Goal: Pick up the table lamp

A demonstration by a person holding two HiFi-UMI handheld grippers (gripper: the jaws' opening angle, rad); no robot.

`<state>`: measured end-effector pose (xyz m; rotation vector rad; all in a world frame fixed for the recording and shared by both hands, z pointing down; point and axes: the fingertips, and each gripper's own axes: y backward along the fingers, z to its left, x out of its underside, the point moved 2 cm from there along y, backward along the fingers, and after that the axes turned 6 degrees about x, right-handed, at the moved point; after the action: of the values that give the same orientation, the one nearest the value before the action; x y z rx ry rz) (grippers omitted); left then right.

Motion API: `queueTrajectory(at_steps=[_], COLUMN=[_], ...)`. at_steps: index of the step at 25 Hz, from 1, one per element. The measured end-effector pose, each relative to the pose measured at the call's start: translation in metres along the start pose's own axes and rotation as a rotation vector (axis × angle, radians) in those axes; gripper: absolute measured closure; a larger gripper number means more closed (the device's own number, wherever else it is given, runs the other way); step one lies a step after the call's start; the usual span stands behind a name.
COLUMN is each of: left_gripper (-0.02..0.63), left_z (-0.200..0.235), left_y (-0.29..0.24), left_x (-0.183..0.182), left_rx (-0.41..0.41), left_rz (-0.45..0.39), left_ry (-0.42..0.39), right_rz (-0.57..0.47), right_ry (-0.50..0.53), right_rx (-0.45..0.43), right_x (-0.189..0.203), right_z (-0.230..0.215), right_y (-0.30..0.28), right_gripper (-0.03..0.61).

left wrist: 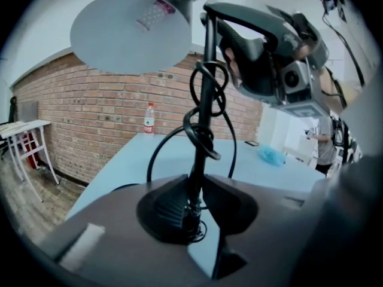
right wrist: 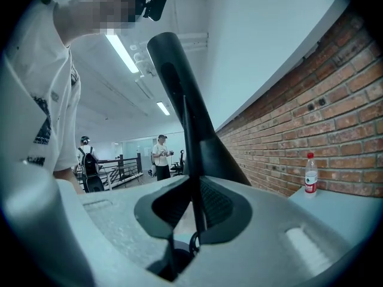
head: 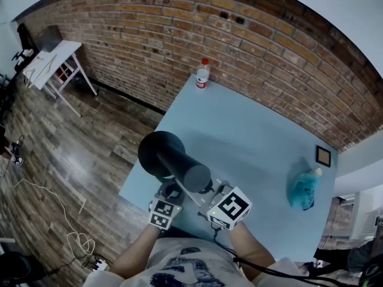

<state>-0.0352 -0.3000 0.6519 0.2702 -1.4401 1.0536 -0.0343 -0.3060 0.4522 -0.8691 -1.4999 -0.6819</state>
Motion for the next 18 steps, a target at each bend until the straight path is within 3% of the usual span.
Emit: queueTrajectory(at_steps=[18], left_gripper=[0.549], left_z=[-0.012], left_y=[0.006], left_x=[0.000], left_rx=[0.007], left_rz=[-0.015], left_ry=[-0.012], right_rz=[-0.028], right_ry=[-0.053], right_rx=[-0.022], right_x=[-0.005], right_z=[0.003], right_y=[0.008], right_gripper=[0.537])
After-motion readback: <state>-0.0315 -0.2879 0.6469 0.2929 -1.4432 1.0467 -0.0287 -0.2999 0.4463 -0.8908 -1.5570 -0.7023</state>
